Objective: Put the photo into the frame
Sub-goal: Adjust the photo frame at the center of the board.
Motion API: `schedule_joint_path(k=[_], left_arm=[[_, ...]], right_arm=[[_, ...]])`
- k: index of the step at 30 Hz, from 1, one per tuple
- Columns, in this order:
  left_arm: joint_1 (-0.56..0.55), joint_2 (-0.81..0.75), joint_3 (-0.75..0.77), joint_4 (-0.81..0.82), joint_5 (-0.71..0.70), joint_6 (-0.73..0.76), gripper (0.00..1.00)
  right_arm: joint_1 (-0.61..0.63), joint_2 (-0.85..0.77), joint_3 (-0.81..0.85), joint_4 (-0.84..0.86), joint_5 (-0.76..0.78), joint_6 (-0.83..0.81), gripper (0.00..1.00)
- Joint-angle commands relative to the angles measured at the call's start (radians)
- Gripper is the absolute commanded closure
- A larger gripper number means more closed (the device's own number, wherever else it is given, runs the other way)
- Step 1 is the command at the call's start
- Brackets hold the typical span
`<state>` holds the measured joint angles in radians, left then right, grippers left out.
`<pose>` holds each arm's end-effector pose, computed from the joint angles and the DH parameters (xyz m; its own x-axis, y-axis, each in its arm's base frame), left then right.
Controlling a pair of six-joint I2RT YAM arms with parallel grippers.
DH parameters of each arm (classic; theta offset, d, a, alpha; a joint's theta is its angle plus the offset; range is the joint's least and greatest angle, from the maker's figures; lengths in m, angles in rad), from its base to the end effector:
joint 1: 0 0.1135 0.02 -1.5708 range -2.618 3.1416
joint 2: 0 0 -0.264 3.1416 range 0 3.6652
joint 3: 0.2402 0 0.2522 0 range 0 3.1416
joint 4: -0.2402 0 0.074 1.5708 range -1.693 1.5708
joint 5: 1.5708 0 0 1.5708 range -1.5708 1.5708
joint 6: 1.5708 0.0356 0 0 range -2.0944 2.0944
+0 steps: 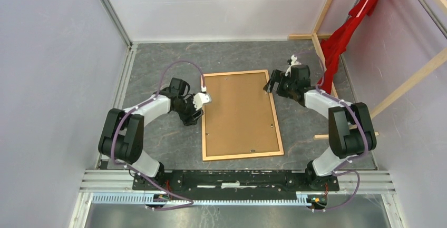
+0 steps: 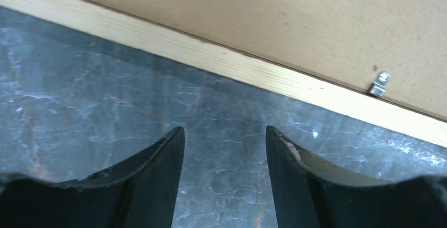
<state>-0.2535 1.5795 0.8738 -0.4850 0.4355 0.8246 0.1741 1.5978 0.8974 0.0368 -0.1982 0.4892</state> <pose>0.2742 -0.0865 0.1656 -0.3320 0.7737 -0.5395 0.9173 0.3981 0.0065 0.3325 0.0656 0.1983 -0.6871 0.3470 -0.6384 0.0003 0.8788 0.4773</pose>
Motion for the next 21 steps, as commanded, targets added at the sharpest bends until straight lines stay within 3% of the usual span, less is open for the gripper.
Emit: schedule_joint_path(k=[1,7,15,21], left_arm=[[-0.052,-0.086,-0.057,0.007,-0.073,0.072,0.36],[-0.18,-0.151,-0.127,0.006,-0.105,0.045,0.36],[-0.3,-0.136,-0.122,0.016,-0.089,-0.048,0.37],[-0.396,-0.092,-0.107,0.038,-0.07,-0.097,0.35]], right_arm=[[0.002,0.054,-0.01,0.053,-0.038,0.026,0.02],[0.042,0.199,0.081,0.091,-0.126,0.052,0.02],[0.234,0.456,0.466,-0.029,-0.138,0.024,0.02],[0.338,0.663,0.754,-0.106,-0.239,0.053,0.02]])
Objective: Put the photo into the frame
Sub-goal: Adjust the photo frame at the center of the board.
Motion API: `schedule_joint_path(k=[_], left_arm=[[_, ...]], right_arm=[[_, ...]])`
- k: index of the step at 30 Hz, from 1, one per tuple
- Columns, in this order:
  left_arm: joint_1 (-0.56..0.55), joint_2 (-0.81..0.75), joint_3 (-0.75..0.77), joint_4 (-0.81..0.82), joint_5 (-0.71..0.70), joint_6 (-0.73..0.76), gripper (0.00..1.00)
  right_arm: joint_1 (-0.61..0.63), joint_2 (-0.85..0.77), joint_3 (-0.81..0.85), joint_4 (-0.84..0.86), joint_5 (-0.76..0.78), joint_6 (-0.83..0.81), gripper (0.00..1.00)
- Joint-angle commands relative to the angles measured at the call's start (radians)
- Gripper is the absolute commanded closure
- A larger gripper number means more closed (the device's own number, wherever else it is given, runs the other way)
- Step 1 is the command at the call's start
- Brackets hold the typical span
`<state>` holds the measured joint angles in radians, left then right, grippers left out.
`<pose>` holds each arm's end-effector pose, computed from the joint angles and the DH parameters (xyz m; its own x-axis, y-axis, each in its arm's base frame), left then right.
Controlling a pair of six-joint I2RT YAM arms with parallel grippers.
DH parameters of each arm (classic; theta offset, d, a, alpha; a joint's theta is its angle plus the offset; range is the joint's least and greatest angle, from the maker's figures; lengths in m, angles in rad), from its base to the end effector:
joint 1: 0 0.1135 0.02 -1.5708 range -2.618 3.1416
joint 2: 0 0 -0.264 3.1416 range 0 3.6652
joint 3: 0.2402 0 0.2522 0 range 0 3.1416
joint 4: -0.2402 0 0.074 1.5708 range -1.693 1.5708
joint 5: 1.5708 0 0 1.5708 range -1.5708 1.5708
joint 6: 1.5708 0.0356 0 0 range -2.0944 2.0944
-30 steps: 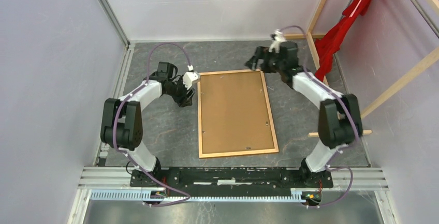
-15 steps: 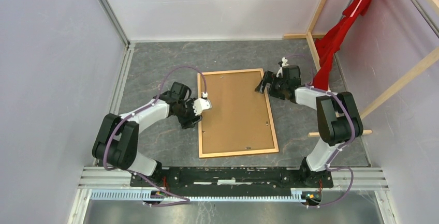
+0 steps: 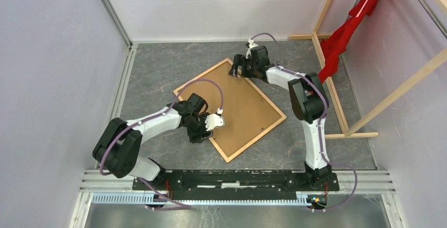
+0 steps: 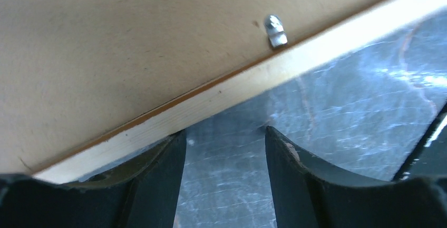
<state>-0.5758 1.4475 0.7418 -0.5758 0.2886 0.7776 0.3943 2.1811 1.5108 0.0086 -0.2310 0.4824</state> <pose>0.1989 -0.1412 0.1587 -0.1589 0.9050 -0.3947 0.9845 0.1753 0.0058 0.4458 0.1943 0.1579 -0.7534 0.1756 -0.6337 -0.2158 0.8442 0.4906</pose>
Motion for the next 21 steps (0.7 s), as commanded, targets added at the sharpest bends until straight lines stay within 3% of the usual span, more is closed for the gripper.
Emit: schedule_joint_path(k=[1,3,8,15,18,21], left_arm=[[-0.094,0.053,0.033,0.127,0.083,-0.066,0.34],[-0.136,0.071,0.055,0.107,0.107,-0.078,0.31],[-0.165,0.06,0.148,-0.032,0.237,-0.038,0.09],[-0.155,-0.01,0.268,-0.267,0.249,0.078,0.06],[-0.076,-0.042,0.303,-0.313,0.227,0.125,0.06],[0.117,-0.012,0.37,-0.309,0.221,0.166,0.07]], right_arm=[[0.127,0.11,0.176,-0.09,-0.222,0.062,0.02],[0.143,0.146,0.212,-0.101,-0.237,0.062,0.02],[0.142,0.137,0.216,-0.123,-0.197,0.016,0.02],[0.095,0.115,0.356,-0.206,-0.176,-0.043,0.02],[0.047,0.058,0.348,-0.23,-0.131,-0.039,0.02],[-0.005,-0.071,0.224,-0.218,-0.063,-0.039,0.02]])
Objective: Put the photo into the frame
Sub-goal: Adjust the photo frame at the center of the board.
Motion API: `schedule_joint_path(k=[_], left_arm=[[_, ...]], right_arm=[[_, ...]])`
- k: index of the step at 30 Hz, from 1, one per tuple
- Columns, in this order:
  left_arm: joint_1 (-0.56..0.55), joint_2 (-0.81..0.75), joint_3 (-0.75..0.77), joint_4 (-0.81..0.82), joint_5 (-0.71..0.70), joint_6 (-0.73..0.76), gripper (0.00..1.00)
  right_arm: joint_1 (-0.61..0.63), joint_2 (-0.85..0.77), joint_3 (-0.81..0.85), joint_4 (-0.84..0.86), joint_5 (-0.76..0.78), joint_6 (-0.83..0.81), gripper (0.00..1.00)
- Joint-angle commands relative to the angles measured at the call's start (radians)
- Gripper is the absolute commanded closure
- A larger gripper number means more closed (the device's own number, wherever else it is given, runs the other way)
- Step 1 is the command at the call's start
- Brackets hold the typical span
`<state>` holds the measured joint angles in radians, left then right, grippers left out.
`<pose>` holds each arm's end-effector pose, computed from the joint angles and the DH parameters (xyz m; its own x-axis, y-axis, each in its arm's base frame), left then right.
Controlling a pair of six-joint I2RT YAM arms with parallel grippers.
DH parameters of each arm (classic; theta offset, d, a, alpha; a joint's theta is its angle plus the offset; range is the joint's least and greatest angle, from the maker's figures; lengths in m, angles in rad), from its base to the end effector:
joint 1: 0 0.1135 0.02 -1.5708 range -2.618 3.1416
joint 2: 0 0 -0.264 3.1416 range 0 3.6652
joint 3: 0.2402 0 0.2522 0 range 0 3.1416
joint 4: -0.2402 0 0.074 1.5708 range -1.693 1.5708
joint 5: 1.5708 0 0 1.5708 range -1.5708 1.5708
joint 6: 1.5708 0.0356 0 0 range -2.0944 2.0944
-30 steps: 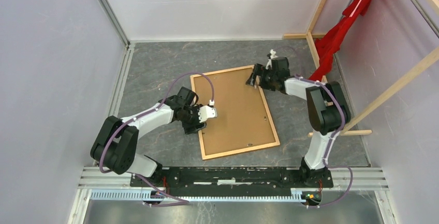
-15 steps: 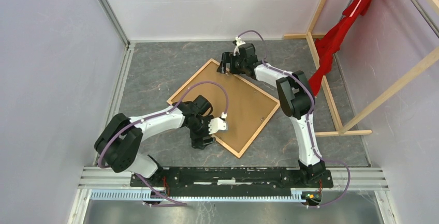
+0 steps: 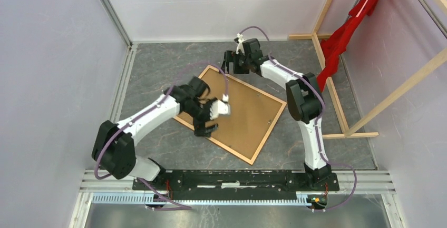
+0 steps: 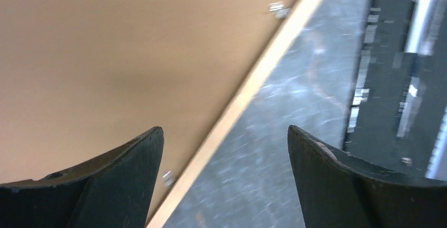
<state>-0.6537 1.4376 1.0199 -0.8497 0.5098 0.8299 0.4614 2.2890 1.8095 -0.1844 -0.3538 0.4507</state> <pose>0.1995 -0.1747 0.2304 -0.0343 0.8375 -0.5453 0.9954 -0.0204 -0.0939 0.4631 0.2440 0.1863 -0.7850 0.0660 -0.6160 -0.3555 0.7662 0.5352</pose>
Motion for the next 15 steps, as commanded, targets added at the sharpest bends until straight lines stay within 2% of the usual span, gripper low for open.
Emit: schedule_joint_path(k=[1,4,7,10,12,15], left_arm=[[0.285,0.026,0.131,-0.026,0.006,0.119,0.09],[0.516,0.164,0.282,0.001,0.022,0.097,0.17],[0.679,0.296,0.413,0.072,-0.002,0.012,0.36],[0.733,0.369,0.432,0.16,-0.065,-0.028,0.42],[0.734,0.386,0.39,0.231,-0.116,-0.032,0.43],[0.735,0.397,0.325,0.291,-0.12,-0.033,0.43]], right_arm=[[-0.085,-0.226,-0.126,-0.023,0.079,-0.007,0.02],[-0.118,-0.382,-0.282,-0.038,0.137,-0.007,0.02],[-0.138,-0.559,-0.51,-0.007,0.178,0.004,0.02],[-0.161,-0.761,-0.763,0.047,0.145,0.038,0.02],[-0.172,-0.869,-0.876,0.009,0.142,0.036,0.02],[-0.185,-1.022,-1.02,-0.067,0.17,0.024,0.02]])
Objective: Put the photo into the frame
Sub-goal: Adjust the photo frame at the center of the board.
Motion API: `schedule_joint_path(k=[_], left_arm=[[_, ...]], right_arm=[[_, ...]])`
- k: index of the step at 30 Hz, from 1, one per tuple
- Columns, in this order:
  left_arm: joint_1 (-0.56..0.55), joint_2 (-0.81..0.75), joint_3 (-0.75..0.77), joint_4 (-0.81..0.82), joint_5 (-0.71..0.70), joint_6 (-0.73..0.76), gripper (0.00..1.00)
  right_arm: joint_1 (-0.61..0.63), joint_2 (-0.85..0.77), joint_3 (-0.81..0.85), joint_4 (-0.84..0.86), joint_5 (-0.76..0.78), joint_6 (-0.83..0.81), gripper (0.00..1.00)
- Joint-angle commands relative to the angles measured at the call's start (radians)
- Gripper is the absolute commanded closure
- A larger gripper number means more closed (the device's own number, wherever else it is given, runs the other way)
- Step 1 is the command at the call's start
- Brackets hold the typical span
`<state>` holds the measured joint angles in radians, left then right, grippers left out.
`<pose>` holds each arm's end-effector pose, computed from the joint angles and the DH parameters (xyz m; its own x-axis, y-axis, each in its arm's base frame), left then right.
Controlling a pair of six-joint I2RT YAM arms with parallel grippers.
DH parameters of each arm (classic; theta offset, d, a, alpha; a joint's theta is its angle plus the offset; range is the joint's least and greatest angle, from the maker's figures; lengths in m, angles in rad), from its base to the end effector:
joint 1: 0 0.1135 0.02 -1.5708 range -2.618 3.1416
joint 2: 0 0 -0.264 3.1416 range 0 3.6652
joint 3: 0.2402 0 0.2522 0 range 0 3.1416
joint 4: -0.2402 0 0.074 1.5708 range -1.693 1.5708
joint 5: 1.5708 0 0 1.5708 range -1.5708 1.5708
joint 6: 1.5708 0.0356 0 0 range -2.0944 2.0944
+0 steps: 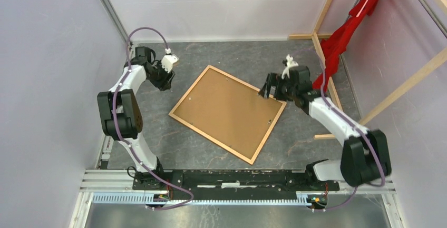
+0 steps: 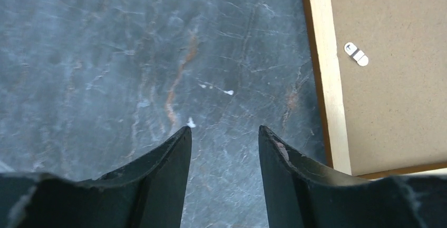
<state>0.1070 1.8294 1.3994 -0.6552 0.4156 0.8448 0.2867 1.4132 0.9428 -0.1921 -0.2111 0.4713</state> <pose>0.3843 0.0268 0.2269 -0.5167 0.6326 -0.5769 0.7171 0.6879 0.1120 0.2951 0.0948 0.2498 -0.7232 0.2497 -0.6440 -0.1197 0.8730 0.4728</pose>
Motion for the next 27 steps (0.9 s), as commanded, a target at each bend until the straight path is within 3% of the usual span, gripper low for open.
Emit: schedule_joint_path(k=[1,7,14,21,27], left_arm=[[-0.026,0.006,-0.069,0.108,-0.025,-0.048,0.43],[-0.029,0.007,-0.153,0.137,-0.029,-0.011,0.43],[-0.049,-0.022,-0.284,0.142,0.014,0.041,0.45],[-0.096,-0.114,-0.4,0.074,0.024,0.176,0.45],[-0.148,-0.223,-0.486,-0.055,0.046,0.304,0.44]], right_arm=[[-0.015,-0.191,-0.19,-0.076,0.03,0.002,0.02],[-0.023,-0.351,-0.387,-0.131,-0.007,0.012,0.02],[-0.026,-0.302,-0.525,0.127,-0.184,0.099,0.02],[-0.06,-0.028,-0.333,0.224,-0.273,0.068,0.02],[-0.086,0.14,-0.111,0.126,-0.215,0.004,0.02]])
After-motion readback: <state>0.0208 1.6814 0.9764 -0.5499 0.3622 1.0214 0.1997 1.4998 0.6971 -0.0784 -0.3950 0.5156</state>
